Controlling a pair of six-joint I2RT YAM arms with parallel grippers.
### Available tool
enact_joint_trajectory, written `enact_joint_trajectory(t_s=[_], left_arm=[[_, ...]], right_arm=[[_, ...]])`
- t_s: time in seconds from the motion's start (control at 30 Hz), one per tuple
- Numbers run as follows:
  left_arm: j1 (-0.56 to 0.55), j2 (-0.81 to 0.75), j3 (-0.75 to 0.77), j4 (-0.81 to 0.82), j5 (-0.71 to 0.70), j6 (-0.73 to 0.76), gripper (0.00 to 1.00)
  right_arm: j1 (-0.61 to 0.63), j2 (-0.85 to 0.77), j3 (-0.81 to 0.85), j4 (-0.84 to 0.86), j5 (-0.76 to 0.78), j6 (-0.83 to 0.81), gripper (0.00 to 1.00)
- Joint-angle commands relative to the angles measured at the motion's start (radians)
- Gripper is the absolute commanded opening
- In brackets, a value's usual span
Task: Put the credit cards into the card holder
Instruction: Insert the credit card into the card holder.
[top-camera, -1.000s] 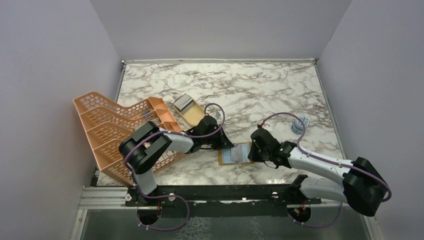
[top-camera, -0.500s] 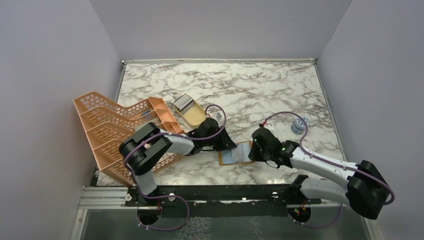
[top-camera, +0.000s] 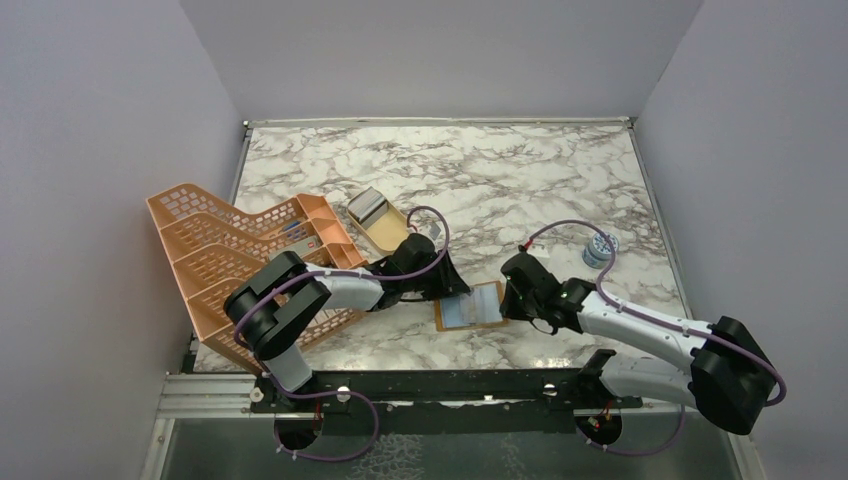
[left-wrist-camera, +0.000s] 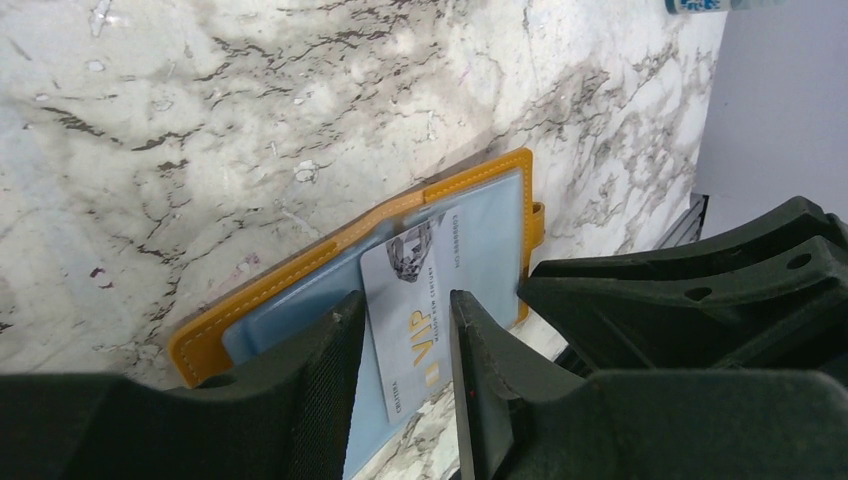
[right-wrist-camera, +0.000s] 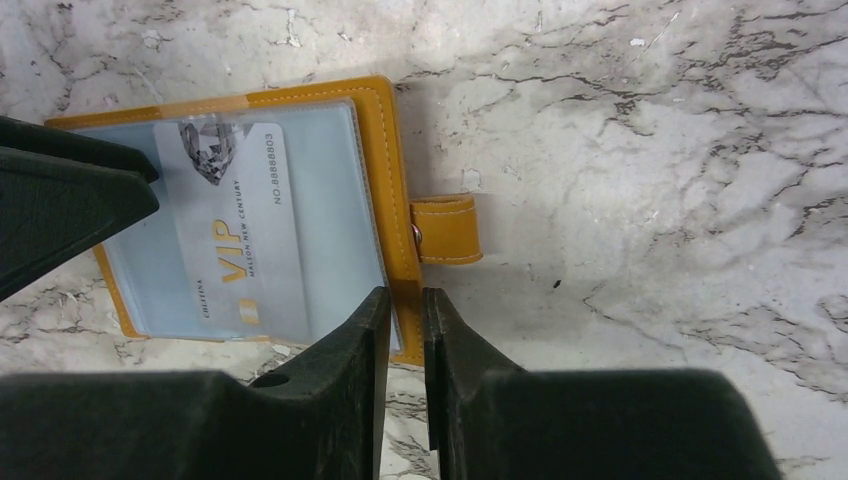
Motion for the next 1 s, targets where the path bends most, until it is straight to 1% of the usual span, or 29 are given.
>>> enact_joint_trajectory(t_s=[0.0, 0.2, 0.33, 0.63, 0.77, 0.97], left_arm=[[-0.007, -0.028, -0.021, -0.042, -0.013, 0.030, 0.39], [-0.010, -0.044, -0.033, -0.042, -0.005, 0.040, 0.37], [-0.015, -0.054, -0.039, -0.041, -0.006, 0.034, 0.36], [-0.049, -0.019, 0.007, -0.040, -0.002, 0.034, 0.15], [-0.068, -0.002, 0.025, -0.041, -0.008, 0.028, 0.11], [-0.081, 0.030, 0.057, -0.040, -0.005, 0.041, 0.03]], right_arm=[[0.002, -0.002, -0.038, 0.069, -0.043, -0.003, 0.18], [0.003, 0.000, -0.087, 0.136, -0.115, 0.016, 0.15], [0.002, -0.004, -0.100, 0.141, -0.117, 0.028, 0.15], [0.002, -0.019, -0.109, 0.150, -0.125, 0.038, 0.15], [0.004, -0.027, -0.107, 0.146, -0.122, 0.038, 0.15], [0.003, -0.036, -0.113, 0.149, -0.121, 0.040, 0.15]])
